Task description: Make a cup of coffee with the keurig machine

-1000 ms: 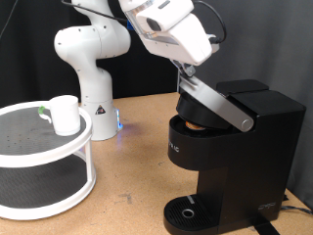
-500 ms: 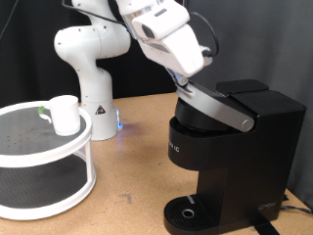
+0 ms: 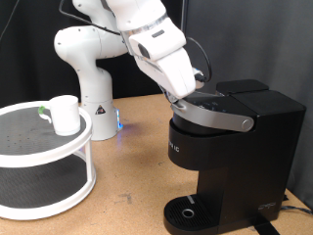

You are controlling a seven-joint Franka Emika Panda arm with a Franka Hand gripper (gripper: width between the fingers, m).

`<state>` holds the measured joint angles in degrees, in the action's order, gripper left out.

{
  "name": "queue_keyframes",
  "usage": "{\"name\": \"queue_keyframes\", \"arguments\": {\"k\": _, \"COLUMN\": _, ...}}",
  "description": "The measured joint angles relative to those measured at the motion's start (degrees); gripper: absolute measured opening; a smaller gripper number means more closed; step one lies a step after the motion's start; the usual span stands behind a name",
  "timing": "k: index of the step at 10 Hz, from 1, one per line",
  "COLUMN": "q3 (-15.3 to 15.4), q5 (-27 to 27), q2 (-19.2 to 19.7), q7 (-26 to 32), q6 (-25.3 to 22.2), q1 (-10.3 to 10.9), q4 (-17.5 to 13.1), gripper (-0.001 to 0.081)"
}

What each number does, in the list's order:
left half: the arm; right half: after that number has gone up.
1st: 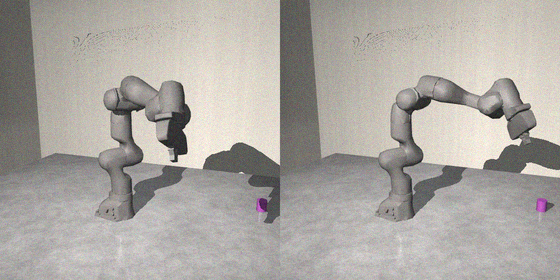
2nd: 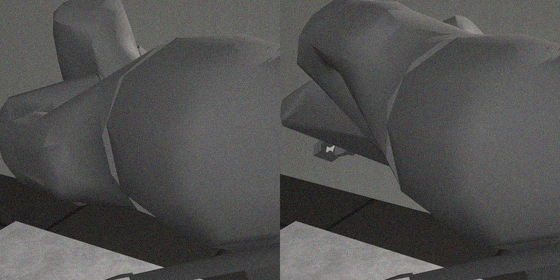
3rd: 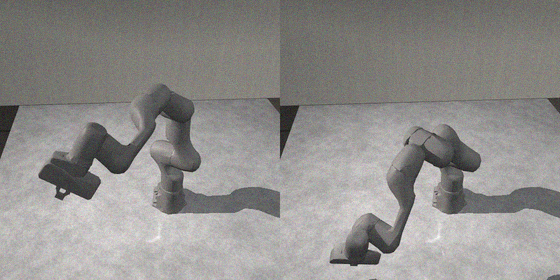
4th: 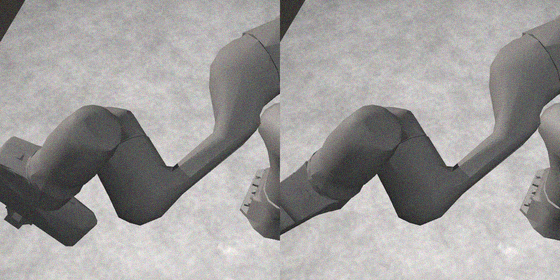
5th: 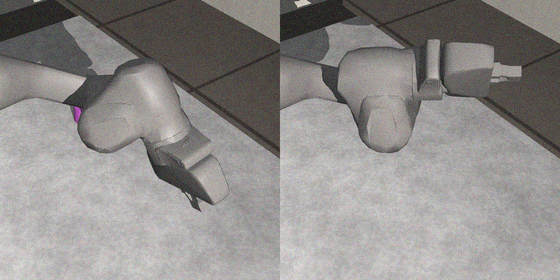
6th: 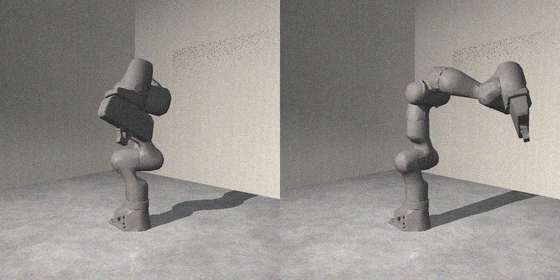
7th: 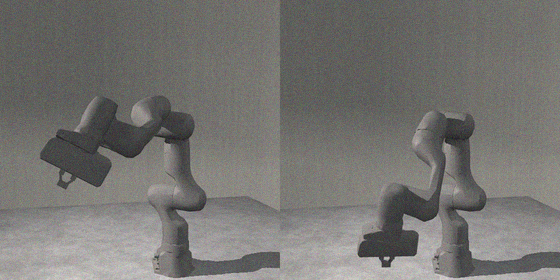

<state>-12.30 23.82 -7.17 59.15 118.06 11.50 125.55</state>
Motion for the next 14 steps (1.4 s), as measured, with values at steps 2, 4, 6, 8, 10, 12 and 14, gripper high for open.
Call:
{"name": "queue_keyframes", "arguments": {"k": 2, "q3": -0.03, "q5": -0.15, "q2": 1.03, "q7": 0.0, "q6": 1.0, "q1": -0.19, "q4": 0.54, "gripper": 0.0}}
{"name": "queue_keyframes", "arguments": {"k": 4, "q3": -0.02, "q5": -0.15, "q2": 1.97, "q7": 0.0, "q6": 2.16, "q1": -0.26, "q4": 1.28, "gripper": 0.0}}
{"name": "queue_keyframes", "arguments": {"k": 6, "q3": -0.02, "q5": -0.15, "q2": 3.01, "q7": 0.03, "q6": 3.29, "q1": -0.27, "q4": 1.69, "gripper": 0.0}}
{"name": "queue_keyframes", "arguments": {"k": 8, "q3": -0.02, "q5": -0.1, "q2": 3.18, "q7": 0.1, "q6": 3.85, "q1": -0.27, "q4": 1.94, "gripper": 0.0}}
{"name": "queue_keyframes", "arguments": {"k": 10, "q3": -0.02, "q5": 0.01, "q2": 3.18, "q7": 0.18, "q6": 3.86, "q1": -0.27, "q4": 1.94, "gripper": 0.0}}
{"name": "queue_keyframes", "arguments": {"k": 12, "q3": -0.06, "q5": 0.29, "q2": 3.18, "q7": 0.54, "q6": 3.86, "q1": -0.27, "q4": 1.95, "gripper": 0.0}}
{"name": "queue_keyframes", "arguments": {"k": 14, "q3": -0.41, "q5": 1.49, "q2": 3.14, "q7": 2.67, "q6": 3.78, "q1": -0.28, "q4": 2.01, "gripper": 0.0}}
